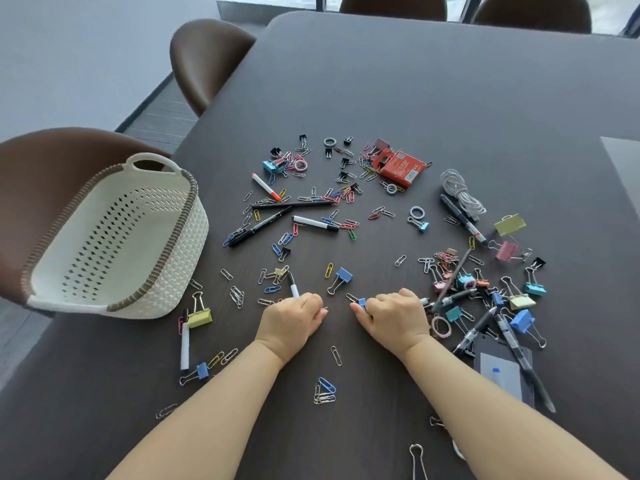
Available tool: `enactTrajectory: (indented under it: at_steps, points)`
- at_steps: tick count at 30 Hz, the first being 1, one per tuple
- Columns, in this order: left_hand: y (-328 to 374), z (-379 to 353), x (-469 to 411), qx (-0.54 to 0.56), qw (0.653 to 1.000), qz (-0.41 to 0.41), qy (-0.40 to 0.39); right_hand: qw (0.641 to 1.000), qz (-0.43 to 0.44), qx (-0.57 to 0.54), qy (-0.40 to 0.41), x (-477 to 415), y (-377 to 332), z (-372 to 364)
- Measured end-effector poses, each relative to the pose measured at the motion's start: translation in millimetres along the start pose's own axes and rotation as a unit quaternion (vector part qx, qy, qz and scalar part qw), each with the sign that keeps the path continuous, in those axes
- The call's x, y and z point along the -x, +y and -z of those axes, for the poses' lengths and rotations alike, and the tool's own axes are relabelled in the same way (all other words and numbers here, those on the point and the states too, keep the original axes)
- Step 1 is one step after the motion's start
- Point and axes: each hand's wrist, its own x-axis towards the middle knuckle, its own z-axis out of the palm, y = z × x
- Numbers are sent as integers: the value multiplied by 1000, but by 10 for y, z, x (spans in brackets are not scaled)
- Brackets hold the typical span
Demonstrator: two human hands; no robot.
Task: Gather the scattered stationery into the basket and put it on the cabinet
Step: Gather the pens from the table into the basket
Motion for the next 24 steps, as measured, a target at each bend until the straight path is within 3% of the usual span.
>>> enactTrajectory:
  at_steps: [9, 14, 18, 22, 24]
  points:
    - [-292, 1027, -210, 85, 989, 82, 86, 990, -34, -131, 43, -819, -381, 760]
    - [-989, 1706, -240, 28, 988, 108, 107, 965, -51, -253, 37, -1405, -904, 1136]
    - [-1568, 1940, -280, 40, 988, 147, 27, 952, -37, -294, 75, -1787, -1435, 1368]
    - [-1958, 1841, -214, 48, 976, 151, -151, 948, -15, -301, 100, -2052, -1933, 1377]
    - [-2117, 1795, -139, 44, 971, 138, -189, 950, -7, -300, 82, -2116, -2082, 1300]
